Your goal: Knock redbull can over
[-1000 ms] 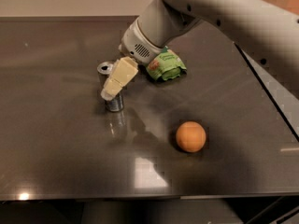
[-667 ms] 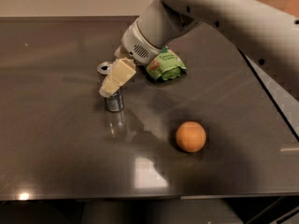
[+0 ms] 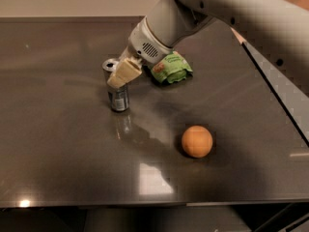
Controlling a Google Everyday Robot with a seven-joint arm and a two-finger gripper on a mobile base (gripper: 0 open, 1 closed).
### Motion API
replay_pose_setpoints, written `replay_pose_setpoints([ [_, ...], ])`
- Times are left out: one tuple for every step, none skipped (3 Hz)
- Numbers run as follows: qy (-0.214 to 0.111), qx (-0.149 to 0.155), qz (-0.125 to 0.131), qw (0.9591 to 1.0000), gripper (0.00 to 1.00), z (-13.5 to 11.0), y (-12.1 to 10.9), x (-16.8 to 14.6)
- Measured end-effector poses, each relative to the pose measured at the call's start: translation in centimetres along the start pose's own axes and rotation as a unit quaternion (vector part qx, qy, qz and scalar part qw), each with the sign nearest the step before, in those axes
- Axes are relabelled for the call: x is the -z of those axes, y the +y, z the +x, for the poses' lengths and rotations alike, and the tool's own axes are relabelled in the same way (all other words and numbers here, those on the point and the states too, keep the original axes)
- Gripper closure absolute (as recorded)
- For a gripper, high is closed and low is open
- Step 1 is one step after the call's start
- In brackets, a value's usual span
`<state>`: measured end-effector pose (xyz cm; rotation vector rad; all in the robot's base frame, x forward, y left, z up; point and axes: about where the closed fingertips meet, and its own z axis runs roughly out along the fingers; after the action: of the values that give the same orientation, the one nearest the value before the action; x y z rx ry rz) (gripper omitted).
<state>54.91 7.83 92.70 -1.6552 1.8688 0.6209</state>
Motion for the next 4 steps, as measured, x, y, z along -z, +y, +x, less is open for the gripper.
replay_pose_setpoints([
  [0.01,0.02,0.008,0.9997,0.88,-0.5,0.8,2.3],
  [0.05,0.074,0.026,0.9957,1.0,-0.2,2.1,4.9],
  [0.127,0.172,0.043,0.9759,1.0,1.7,3.4,7.0],
  [0.155,0.212,0.05,0.9636,1.0,2.3,3.8,7.9],
])
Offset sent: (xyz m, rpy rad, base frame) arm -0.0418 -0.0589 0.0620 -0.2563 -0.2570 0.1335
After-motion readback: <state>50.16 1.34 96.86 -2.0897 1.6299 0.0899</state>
